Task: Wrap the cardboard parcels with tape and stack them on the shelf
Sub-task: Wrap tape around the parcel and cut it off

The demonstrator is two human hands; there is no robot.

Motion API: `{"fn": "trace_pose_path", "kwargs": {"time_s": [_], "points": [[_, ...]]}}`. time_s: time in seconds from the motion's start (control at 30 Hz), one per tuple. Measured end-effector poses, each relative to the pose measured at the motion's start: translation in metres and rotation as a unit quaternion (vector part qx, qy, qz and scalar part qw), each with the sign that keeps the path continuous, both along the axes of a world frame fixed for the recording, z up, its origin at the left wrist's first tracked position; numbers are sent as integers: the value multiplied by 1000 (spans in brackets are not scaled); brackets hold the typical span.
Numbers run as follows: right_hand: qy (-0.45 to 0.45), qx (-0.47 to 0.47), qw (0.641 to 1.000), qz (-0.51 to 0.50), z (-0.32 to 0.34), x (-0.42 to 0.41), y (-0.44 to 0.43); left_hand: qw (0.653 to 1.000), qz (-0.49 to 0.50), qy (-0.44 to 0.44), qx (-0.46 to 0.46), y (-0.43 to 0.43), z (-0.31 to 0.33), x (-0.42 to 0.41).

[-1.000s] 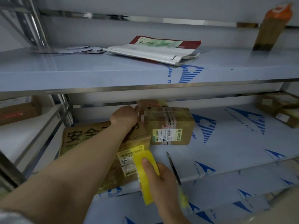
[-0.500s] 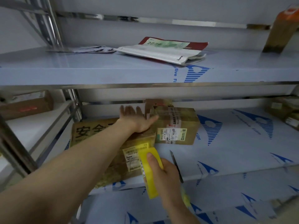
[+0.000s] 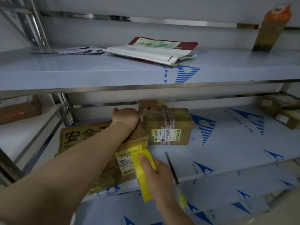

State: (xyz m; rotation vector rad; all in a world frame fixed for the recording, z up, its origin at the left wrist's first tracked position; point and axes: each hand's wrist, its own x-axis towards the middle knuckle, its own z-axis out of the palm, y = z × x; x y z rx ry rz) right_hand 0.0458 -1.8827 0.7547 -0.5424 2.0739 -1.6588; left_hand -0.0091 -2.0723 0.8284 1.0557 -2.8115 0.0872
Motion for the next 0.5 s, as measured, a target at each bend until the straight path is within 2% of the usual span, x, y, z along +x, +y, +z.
{"fn": "trace_pose_path", "kwargs": {"time_s": [0.03, 0.07, 0.17, 0.3, 0.4, 0.5], "points": [[-3, -5, 1000, 0, 2, 0, 0, 999, -25, -15, -32, 7, 2, 5], [-9, -10, 1000, -3, 4, 0, 0, 999, -37, -32, -15, 14, 4, 9], [-23, -28, 999, -18, 5, 1, -3, 991, -42, -76, 107, 37, -6, 23], [-34, -25, 999, -11, 10, 4, 1, 976, -91, -115, 164, 35, 2, 33], [-34, -23, 999, -6, 14, 1, 7, 962, -62, -210, 164, -3, 22, 68], [-52, -26, 998, 10, 21, 7, 8, 967, -36, -193, 160, -20, 23, 101]]}}
